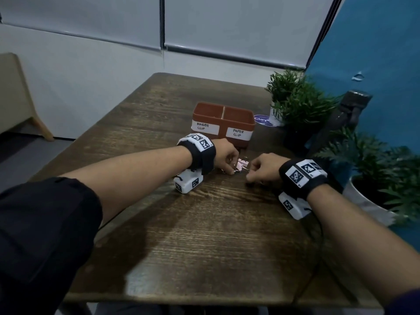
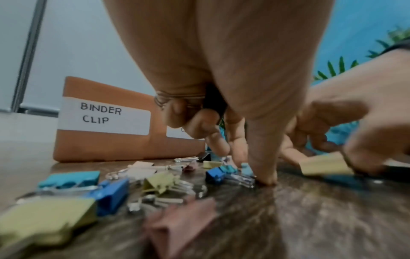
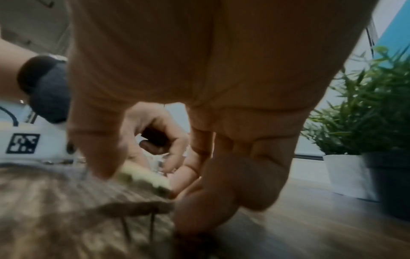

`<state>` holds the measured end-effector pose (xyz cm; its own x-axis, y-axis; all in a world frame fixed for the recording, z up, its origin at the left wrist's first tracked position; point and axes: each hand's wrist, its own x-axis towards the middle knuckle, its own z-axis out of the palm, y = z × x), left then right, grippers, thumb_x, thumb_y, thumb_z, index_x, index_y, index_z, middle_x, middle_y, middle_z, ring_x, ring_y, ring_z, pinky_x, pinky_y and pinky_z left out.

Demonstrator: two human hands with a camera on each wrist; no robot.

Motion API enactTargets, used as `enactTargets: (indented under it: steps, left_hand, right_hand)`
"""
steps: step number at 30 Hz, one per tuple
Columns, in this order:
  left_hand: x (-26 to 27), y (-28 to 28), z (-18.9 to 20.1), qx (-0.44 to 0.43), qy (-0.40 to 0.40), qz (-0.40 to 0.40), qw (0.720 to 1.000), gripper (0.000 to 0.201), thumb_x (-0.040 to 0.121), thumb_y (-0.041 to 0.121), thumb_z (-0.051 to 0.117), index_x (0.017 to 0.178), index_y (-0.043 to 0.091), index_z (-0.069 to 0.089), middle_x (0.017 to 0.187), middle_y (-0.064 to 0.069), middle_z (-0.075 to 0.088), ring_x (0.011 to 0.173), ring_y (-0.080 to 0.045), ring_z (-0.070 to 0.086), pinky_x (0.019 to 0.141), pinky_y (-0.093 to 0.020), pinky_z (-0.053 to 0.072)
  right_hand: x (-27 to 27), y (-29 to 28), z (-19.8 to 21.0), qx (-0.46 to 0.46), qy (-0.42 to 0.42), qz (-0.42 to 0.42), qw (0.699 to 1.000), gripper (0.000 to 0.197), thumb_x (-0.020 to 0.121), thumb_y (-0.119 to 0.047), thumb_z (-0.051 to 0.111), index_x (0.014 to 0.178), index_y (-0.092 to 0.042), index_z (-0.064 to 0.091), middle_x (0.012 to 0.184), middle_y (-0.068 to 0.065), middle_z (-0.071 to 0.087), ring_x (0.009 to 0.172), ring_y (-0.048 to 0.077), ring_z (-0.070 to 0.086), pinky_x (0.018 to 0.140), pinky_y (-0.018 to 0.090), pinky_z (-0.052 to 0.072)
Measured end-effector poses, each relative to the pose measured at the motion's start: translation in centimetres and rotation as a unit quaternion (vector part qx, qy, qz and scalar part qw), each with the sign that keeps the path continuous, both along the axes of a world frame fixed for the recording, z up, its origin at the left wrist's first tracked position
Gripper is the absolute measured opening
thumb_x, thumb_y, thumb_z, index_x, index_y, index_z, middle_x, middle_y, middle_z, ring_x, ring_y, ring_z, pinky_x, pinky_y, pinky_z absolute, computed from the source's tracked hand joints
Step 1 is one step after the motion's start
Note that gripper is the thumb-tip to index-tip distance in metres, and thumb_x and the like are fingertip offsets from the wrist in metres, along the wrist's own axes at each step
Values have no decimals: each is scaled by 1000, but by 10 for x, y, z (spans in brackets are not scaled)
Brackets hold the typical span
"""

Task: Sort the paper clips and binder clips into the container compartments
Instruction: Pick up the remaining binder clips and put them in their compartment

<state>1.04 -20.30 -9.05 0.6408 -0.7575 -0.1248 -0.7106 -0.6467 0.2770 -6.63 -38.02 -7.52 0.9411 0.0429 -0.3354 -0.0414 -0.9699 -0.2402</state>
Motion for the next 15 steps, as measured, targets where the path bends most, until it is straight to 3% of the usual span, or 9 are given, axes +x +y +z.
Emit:
enactTargets:
  steps: [3, 5, 7, 10, 13, 15]
  left_hand:
    - [7, 3, -7, -39, -5, 22, 999, 19, 81, 35, 75, 80, 20, 63, 81, 8, 67, 78, -11, 61, 66, -25, 43]
    - [9, 8, -3, -99, -7, 69, 993, 21, 84, 34, 72, 84, 15, 63, 81, 7, 67, 74, -10, 60, 64, -25, 45]
    - [13, 15, 6, -176, 18, 127, 976, 18, 84, 31, 68, 80, 17, 57, 83, 4, 70, 73, -11, 60, 65, -27, 47]
    - [22, 21, 13, -262, 87, 165, 947, 13, 87, 24, 65, 85, 20, 52, 82, 2, 76, 70, -5, 67, 65, -25, 50]
    - [29, 20, 12, -264, 104, 176, 943, 6, 91, 22, 59, 96, 18, 59, 81, 1, 76, 76, -9, 69, 76, -30, 55]
    - [32, 16, 13, -246, 94, 200, 944, 13, 94, 25, 51, 90, 20, 62, 82, 2, 76, 74, -9, 65, 74, -29, 52]
  right_hand:
    - [3, -12, -1, 150, 16, -68, 986, 27, 92, -36, 58, 96, -11, 66, 74, 11, 73, 53, 23, 65, 42, 25, 45]
    - [7, -19, -2, 309, 1, -107, 945, 24, 96, -23, 49, 101, -2, 59, 67, 16, 69, 44, 26, 59, 36, 20, 37]
    - [12, -23, -3, 432, -14, -147, 890, 24, 91, -19, 42, 96, -1, 57, 64, 18, 66, 43, 27, 58, 35, 19, 35]
    - [19, -25, -5, 507, 23, -159, 847, 33, 85, -16, 31, 96, -2, 59, 65, 19, 66, 50, 32, 64, 40, 21, 44]
    - [26, -24, -8, 554, 55, -159, 815, 42, 72, -22, 36, 98, 0, 61, 72, 21, 65, 60, 34, 65, 48, 26, 49]
    - [29, -20, -10, 542, 59, -159, 823, 29, 80, -28, 43, 88, -6, 60, 71, 17, 63, 59, 29, 62, 48, 25, 46]
